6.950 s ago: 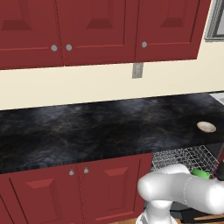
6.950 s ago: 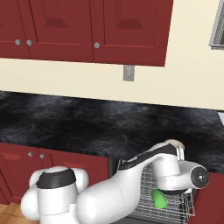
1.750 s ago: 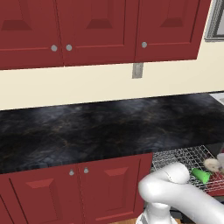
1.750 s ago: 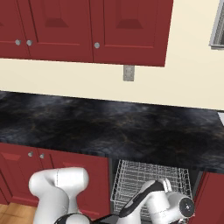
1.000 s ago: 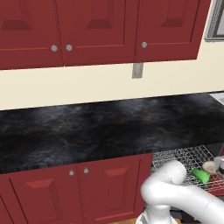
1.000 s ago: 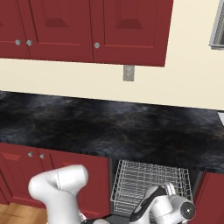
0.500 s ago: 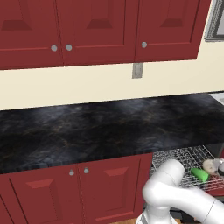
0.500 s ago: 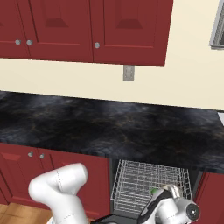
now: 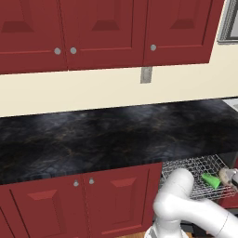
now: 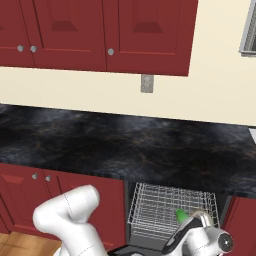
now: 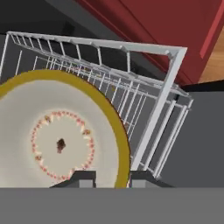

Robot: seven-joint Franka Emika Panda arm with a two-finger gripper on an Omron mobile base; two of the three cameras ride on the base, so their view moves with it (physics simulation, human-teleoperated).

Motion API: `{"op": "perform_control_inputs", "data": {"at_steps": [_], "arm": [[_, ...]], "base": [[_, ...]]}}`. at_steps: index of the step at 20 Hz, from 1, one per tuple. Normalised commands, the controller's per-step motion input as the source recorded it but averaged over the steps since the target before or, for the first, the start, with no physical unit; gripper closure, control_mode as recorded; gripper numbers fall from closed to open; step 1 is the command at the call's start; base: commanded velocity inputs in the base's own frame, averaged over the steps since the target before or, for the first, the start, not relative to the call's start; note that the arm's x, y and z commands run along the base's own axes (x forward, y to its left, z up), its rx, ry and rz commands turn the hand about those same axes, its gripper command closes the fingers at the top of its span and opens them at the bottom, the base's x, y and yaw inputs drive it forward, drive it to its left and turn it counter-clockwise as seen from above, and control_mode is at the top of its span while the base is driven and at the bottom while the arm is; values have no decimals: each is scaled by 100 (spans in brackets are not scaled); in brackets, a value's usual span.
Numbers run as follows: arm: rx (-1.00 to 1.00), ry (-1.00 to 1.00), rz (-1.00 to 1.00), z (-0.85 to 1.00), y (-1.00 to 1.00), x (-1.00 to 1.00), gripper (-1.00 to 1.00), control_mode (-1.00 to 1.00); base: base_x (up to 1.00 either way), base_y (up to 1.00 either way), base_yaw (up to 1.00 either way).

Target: Pick up the cup and bowl from the counter, place them in the dishwasher, and close the dishwasher door.

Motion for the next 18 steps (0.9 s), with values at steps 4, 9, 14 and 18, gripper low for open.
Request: {"op": "perform_control_inputs", "data": {"at_steps": [4, 9, 14, 18], "arm": [[0, -1, 0, 16, -20, 0, -100, -100], [0, -3, 0, 47, -11, 0, -100, -100], [0, -4, 0, 48, -3, 0, -100, -100], [0, -1, 0, 17, 0, 0, -100, -100]], "base": [[0, 0, 0], [0, 0, 0], [0, 0, 0], [0, 0, 0]]}}
